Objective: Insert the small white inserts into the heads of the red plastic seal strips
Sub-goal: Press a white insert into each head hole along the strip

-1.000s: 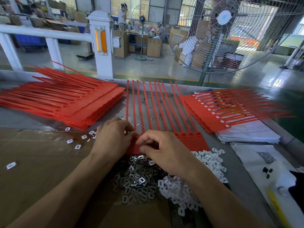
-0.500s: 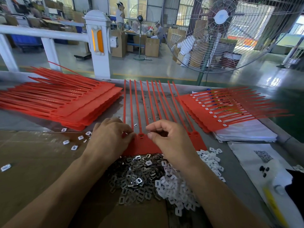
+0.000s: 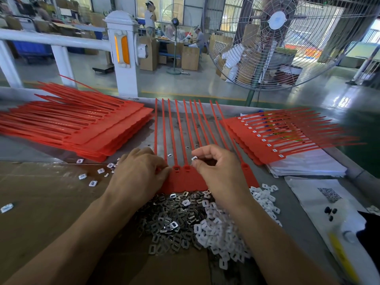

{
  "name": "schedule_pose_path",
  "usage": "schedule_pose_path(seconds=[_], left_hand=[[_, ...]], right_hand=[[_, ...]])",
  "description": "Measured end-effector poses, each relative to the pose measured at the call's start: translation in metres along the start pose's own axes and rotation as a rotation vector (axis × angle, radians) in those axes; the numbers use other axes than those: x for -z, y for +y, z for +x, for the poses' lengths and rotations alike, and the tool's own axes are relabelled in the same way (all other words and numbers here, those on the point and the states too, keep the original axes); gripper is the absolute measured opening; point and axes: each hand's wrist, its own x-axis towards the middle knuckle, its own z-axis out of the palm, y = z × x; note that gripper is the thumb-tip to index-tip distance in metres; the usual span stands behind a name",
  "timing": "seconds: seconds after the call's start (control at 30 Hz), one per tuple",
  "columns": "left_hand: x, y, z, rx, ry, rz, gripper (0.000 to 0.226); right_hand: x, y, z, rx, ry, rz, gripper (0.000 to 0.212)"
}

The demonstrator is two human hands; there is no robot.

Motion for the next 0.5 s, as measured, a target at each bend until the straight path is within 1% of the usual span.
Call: schedule_pose_path(seconds=[0.5], left_hand=[[0.0005,-0.0007,0.0003,-0.018,-0.014,0.031,0.026]], right_hand=[[0.0013,-0.0009,-0.0007,0.009,-0.006,0.01,0.014]])
